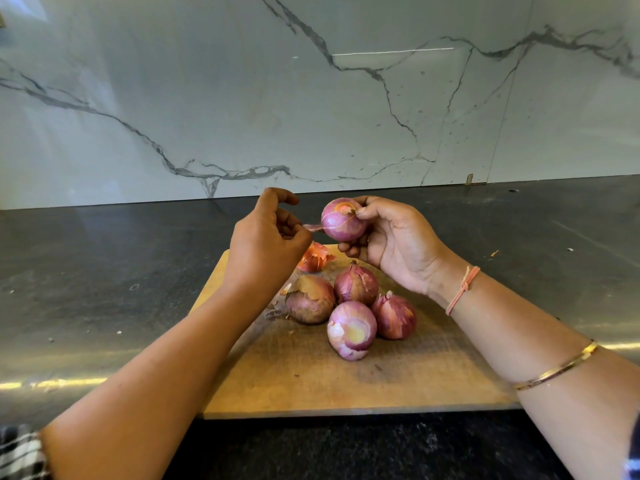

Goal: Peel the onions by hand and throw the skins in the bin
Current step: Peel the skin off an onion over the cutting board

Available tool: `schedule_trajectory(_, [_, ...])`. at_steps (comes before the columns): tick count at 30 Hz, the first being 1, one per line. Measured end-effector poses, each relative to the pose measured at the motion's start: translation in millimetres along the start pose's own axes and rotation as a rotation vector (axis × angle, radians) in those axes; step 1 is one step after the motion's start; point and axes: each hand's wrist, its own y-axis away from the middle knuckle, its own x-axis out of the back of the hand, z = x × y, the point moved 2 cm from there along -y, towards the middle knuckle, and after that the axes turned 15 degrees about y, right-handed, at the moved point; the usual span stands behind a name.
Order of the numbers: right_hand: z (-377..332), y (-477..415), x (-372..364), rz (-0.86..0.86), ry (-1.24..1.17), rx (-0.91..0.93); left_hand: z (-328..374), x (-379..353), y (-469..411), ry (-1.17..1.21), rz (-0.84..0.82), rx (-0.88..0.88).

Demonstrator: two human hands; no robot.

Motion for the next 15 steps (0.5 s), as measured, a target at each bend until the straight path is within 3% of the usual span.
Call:
schedule_trajectory(8, [-0.8,-3.0,6.6,0.051,-0.111,-0.031,-7.2,6.4,-4.9,-0.067,0.015,0.049])
schedule_trajectory(15, [-0.8,-3.3,6.8,0.054,-0.020,-0.077,-2.5,-0.6,-1.6,-0.106,-0.089,-0.032])
